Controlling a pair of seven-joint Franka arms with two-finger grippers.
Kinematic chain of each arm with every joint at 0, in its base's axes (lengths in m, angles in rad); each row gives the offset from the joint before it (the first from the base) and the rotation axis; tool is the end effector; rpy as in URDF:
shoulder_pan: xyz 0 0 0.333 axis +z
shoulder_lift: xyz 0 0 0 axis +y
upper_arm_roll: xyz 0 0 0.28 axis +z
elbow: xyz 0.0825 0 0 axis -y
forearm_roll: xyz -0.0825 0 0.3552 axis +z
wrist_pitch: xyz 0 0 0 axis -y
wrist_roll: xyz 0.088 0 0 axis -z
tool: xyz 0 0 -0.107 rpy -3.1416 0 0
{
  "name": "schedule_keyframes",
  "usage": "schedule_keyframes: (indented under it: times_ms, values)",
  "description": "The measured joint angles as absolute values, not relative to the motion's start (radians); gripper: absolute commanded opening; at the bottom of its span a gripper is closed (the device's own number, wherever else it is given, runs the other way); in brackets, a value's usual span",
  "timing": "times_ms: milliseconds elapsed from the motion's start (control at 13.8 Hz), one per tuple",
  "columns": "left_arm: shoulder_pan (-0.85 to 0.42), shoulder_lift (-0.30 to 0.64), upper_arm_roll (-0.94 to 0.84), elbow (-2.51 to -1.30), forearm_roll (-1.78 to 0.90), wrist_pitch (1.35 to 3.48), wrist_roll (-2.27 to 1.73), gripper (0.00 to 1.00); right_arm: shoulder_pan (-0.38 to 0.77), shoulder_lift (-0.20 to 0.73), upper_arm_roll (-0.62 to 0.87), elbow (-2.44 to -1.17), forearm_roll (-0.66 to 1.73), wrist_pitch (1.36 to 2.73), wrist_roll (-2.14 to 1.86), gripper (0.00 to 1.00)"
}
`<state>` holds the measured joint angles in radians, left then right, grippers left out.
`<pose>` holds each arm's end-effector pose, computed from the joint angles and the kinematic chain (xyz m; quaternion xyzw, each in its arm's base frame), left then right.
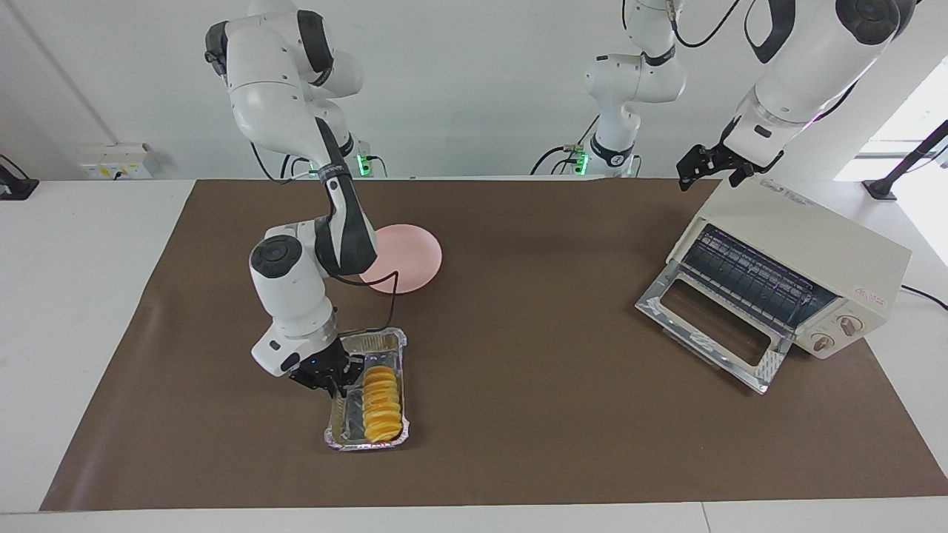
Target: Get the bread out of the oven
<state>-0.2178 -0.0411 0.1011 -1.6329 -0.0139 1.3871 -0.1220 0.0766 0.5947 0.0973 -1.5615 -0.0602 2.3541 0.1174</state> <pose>0.4888 -0.0581 0.5684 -0.9947 -0.0018 0.1026 0.0033 0.6658 0.1063 0.3051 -0.9943 -0.0361 -0.0989 0.0174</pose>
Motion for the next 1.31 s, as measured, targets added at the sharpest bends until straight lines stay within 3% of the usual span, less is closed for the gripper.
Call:
schedule_keyframes:
  times_ms: [508, 1305]
  values:
    - [-0.218, -0.041, 0.101, -1.633, -0.014, 1.387, -0.122, 1.0, 0.146, 0.53, 0.106, -1.45, -0.069, 2.074, 0.164, 1.0]
    - [-0.218, -0.041, 0.101, -1.633, -0.014, 1.387, -0.122, 1.0, 0.186, 0.663, 0.095, -1.42, -0.188, 2.233, 0.19, 1.0]
